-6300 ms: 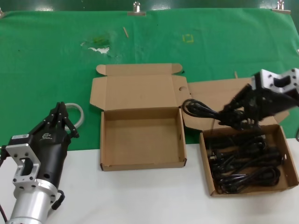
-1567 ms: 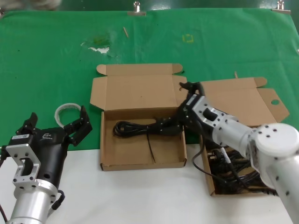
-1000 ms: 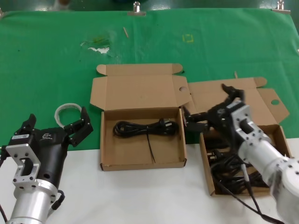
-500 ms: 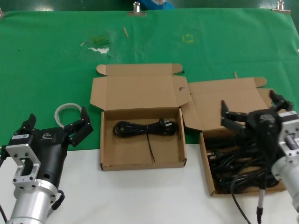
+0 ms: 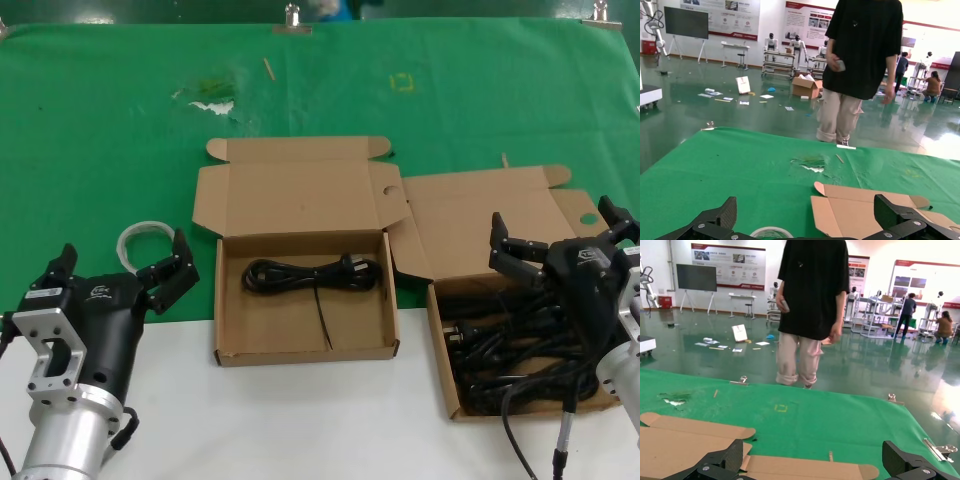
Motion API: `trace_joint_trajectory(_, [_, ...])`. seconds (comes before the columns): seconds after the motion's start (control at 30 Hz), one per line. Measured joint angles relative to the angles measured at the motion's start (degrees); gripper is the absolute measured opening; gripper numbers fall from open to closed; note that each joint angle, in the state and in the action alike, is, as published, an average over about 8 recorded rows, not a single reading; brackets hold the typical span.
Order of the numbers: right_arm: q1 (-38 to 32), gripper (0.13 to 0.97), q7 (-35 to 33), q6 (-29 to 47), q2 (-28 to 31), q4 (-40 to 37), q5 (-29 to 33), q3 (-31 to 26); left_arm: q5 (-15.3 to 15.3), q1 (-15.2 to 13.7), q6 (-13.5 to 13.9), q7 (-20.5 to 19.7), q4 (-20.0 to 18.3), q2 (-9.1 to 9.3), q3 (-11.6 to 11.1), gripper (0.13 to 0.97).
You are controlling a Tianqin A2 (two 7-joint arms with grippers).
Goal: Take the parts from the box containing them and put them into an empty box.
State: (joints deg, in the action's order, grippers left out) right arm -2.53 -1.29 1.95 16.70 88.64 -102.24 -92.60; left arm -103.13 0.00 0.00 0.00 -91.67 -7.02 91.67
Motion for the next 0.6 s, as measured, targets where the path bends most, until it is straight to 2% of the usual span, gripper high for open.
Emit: trace_joint_trajectory(0.6, [0.0, 0.966, 0.0, 0.0, 0.0, 0.0, 0.0, 0.0, 0.0, 0.0, 0.0, 0.0, 0.0, 0.00, 0.0, 0.966])
